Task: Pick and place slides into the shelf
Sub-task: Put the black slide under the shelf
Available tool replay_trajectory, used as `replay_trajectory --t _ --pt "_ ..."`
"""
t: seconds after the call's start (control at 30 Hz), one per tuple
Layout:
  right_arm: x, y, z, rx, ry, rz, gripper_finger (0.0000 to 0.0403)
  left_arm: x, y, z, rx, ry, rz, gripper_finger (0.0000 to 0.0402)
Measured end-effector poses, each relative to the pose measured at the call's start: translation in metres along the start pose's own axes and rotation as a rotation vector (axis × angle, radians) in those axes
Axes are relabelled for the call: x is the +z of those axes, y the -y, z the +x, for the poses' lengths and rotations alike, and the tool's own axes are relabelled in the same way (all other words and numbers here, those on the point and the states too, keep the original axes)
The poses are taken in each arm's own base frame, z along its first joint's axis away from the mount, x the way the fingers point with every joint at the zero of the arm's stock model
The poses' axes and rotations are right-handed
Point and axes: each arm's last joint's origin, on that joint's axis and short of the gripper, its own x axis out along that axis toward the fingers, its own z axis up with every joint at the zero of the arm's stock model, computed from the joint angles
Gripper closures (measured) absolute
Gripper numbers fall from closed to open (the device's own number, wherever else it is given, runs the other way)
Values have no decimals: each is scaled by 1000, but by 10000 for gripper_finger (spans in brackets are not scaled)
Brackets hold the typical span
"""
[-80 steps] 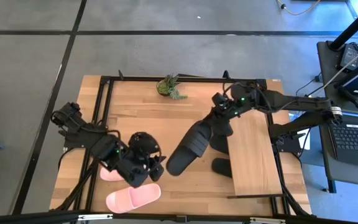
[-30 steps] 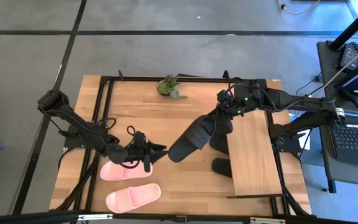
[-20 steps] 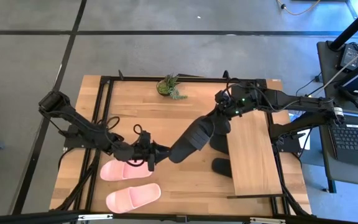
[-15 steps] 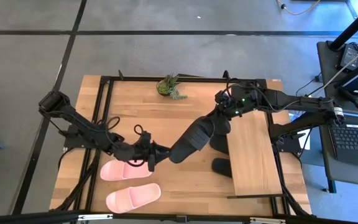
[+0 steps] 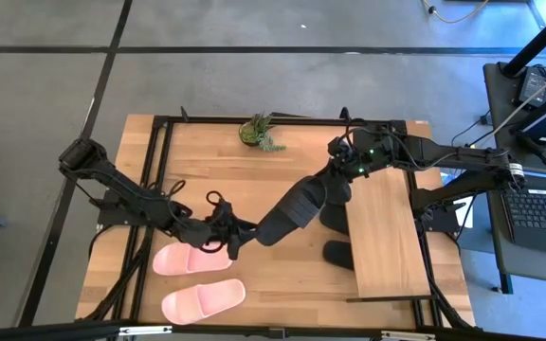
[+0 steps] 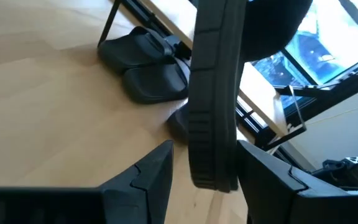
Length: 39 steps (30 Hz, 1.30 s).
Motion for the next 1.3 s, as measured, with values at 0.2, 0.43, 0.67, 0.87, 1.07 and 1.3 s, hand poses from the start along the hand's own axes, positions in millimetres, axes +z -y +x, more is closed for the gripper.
replay_trajectory --t 0.2,0.43,0.67,0.87,1.07,1.3 --pt "2 -1 0 8 19 -20 357 -1 -2 1 4 -23 0 239" --pt "3 -2 0 14 35 -29 357 2 -3 1 33 27 -6 239" --pt "4 -1 0 14 42 -31 357 8 -5 5 37 52 -57 262" --pt "4 -1 0 15 40 -32 357 8 -4 6 15 36 -64 342" --pt "4 -1 0 1 48 -54 341 10 -4 8 -25 -10 -86 353" --pt "5 -2 -1 25 50 -86 290 16 -8 13 -50 -61 -133 355"
